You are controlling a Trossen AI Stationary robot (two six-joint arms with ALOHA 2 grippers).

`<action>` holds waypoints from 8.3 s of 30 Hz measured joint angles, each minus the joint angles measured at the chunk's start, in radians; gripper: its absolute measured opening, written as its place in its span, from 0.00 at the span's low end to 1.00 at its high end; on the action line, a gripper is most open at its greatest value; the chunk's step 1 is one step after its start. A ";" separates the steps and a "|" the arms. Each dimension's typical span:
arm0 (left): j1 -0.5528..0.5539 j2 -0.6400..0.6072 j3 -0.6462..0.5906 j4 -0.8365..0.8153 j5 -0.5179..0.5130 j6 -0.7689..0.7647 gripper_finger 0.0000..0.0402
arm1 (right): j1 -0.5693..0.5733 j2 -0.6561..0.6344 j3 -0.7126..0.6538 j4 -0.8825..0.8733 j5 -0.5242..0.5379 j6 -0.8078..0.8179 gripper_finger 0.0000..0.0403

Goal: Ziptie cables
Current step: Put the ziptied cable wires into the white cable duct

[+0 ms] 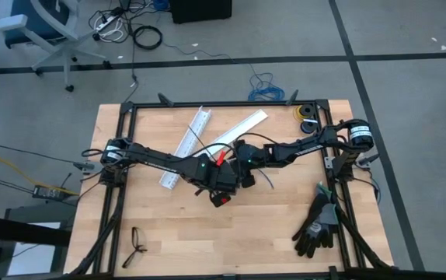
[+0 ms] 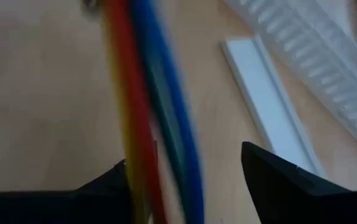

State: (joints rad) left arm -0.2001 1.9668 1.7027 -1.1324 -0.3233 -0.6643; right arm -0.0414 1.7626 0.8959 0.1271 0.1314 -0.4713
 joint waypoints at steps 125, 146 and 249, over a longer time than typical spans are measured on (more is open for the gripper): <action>0.181 -0.573 -0.856 0.230 -0.073 -0.413 0.06 | -0.469 0.610 1.135 -0.550 -0.272 -0.604 0.25; 0.181 -0.573 -0.856 0.293 -0.028 -0.414 0.06 | -0.514 0.605 1.135 -0.633 -0.135 -0.567 0.26; 0.479 -0.573 -0.963 0.729 -0.285 0.020 0.24 | -0.034 -0.552 -0.446 -0.252 -0.061 0.882 0.00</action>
State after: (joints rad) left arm 0.2787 1.3937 0.7394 -0.4037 -0.6085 -0.6445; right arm -0.0755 1.2106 0.4503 -0.1247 0.0703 0.4107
